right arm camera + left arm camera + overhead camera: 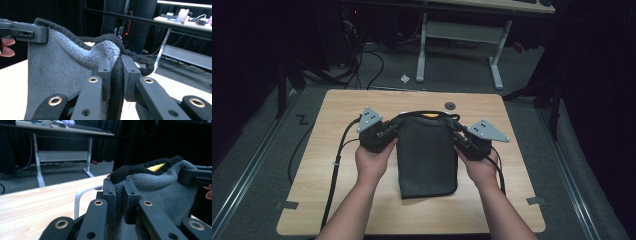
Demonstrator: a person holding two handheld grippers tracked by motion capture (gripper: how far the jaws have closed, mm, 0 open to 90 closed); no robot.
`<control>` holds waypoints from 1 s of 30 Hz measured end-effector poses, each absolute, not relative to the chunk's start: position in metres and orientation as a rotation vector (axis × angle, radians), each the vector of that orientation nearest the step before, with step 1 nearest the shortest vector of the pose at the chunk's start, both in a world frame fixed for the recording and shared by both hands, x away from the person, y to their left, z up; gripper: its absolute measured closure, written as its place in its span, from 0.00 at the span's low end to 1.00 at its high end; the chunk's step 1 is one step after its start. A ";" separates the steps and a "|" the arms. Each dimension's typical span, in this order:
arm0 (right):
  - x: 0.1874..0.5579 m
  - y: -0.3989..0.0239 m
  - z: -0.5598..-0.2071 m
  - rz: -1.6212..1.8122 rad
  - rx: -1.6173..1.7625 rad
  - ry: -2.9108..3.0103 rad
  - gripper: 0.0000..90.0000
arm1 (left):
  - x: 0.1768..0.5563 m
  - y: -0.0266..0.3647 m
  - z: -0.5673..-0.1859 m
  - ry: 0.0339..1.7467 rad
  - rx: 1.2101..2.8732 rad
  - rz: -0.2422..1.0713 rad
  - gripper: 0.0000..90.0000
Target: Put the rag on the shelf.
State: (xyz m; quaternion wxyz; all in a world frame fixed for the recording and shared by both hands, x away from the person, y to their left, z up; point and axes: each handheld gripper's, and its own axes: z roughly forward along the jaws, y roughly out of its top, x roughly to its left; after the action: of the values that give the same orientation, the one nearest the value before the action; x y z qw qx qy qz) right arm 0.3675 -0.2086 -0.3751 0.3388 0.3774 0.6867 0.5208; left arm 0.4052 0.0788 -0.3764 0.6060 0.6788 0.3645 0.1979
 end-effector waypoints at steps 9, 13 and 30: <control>0.371 -0.208 -0.350 1.381 0.950 1.741 0.89 | 0.409 0.079 -0.348 0.796 1.544 0.496 0.92; 0.374 -0.209 -0.342 1.397 0.947 1.721 0.89 | 0.411 0.079 -0.336 0.775 1.534 0.514 0.92; 0.412 -0.213 -0.327 1.384 0.975 1.706 0.89 | 0.455 0.072 -0.328 0.793 1.544 0.505 0.92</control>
State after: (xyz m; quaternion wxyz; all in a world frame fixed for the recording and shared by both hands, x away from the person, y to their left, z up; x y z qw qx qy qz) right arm 0.4117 -0.2129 -0.3265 0.3607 0.3782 0.6621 0.5371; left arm 0.4550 0.0717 -0.3281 0.6185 0.6711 0.3448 0.2196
